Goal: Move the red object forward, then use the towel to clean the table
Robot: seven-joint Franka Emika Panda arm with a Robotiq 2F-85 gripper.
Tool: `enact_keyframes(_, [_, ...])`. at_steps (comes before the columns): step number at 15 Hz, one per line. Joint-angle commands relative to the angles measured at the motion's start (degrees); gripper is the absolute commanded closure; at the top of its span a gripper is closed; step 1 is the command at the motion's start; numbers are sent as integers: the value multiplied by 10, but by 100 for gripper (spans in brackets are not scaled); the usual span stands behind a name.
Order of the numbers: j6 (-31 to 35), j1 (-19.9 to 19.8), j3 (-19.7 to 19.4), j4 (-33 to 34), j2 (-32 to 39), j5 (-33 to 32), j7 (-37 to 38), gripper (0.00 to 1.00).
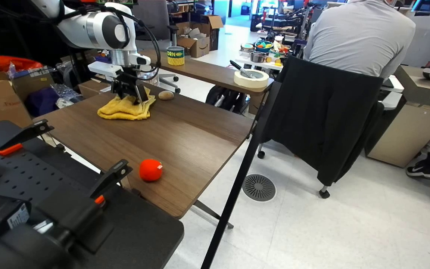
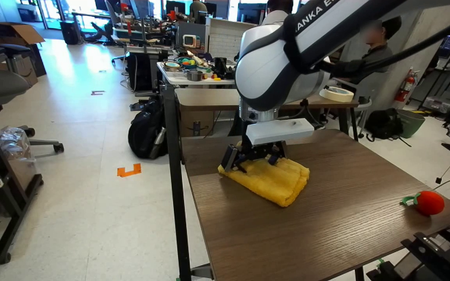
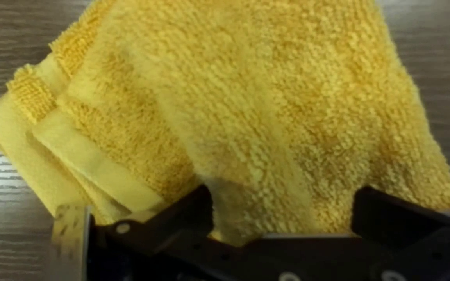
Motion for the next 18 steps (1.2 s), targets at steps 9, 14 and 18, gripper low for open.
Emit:
enact_keyframes(9, [137, 97, 14, -228, -67, -147, -53, 0])
enact_keyframes(14, [301, 59, 57, -359, -122, -147, -122, 0])
enact_keyframes(18, [385, -29, 128, -435, -135, -118, -231, 0])
